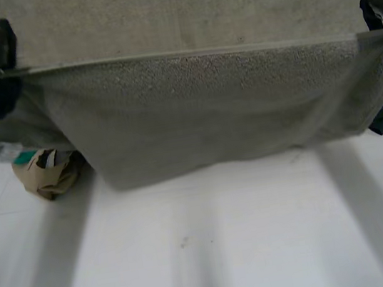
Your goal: Fold the laundry.
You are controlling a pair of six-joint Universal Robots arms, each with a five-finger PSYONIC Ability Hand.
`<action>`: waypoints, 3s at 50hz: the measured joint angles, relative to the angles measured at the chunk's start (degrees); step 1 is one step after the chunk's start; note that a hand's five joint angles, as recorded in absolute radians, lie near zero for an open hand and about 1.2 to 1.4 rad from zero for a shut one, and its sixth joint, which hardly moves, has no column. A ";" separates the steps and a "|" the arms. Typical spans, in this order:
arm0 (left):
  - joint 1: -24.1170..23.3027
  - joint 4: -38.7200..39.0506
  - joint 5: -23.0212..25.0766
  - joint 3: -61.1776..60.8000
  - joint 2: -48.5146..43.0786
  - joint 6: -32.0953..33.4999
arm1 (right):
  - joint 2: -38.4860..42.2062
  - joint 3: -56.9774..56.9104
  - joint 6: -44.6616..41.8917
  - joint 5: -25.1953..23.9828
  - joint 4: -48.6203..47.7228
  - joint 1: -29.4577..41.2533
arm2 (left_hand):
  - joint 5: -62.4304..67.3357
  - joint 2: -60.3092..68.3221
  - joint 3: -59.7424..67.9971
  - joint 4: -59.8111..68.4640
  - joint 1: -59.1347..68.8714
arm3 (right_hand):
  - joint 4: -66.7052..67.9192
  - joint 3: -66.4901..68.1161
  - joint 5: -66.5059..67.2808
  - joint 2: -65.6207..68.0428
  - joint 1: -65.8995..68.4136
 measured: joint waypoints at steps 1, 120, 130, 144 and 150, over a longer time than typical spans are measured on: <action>-0.01 -0.45 -0.02 0.43 -1.93 0.08 | 1.07 -0.27 -0.30 0.08 0.34 0.09 | 0.00 0.00 0.01 0.00 -0.03 | 0.00 0.00 0.00 0.00 0.00; 5.25 14.79 10.39 -3.47 -41.83 -5.22 | 23.09 22.86 1.79 0.07 -26.55 -5.56 | -13.08 -14.45 -14.80 -15.22 -11.78 | 0.03 0.16 0.05 0.00 0.00; 4.62 12.71 7.27 -6.70 -35.59 -0.24 | 20.95 22.96 -0.50 0.31 -23.08 -5.49 | 0.29 -0.10 -0.05 -0.10 -0.06 | 0.03 0.16 0.05 0.00 -0.02; 3.02 -22.78 2.25 -20.80 -5.25 18.48 | -0.36 28.07 -25.40 -0.47 6.21 -14.68 | 0.29 -0.06 -0.04 -0.01 -0.06 | 0.03 0.16 0.05 0.00 -0.02; 1.90 -26.04 2.15 -22.25 -1.58 18.91 | -3.78 31.05 -30.00 -2.62 9.01 -17.83 | 0.29 -0.02 -0.02 0.00 -0.06 | 0.03 0.16 0.05 0.00 -0.02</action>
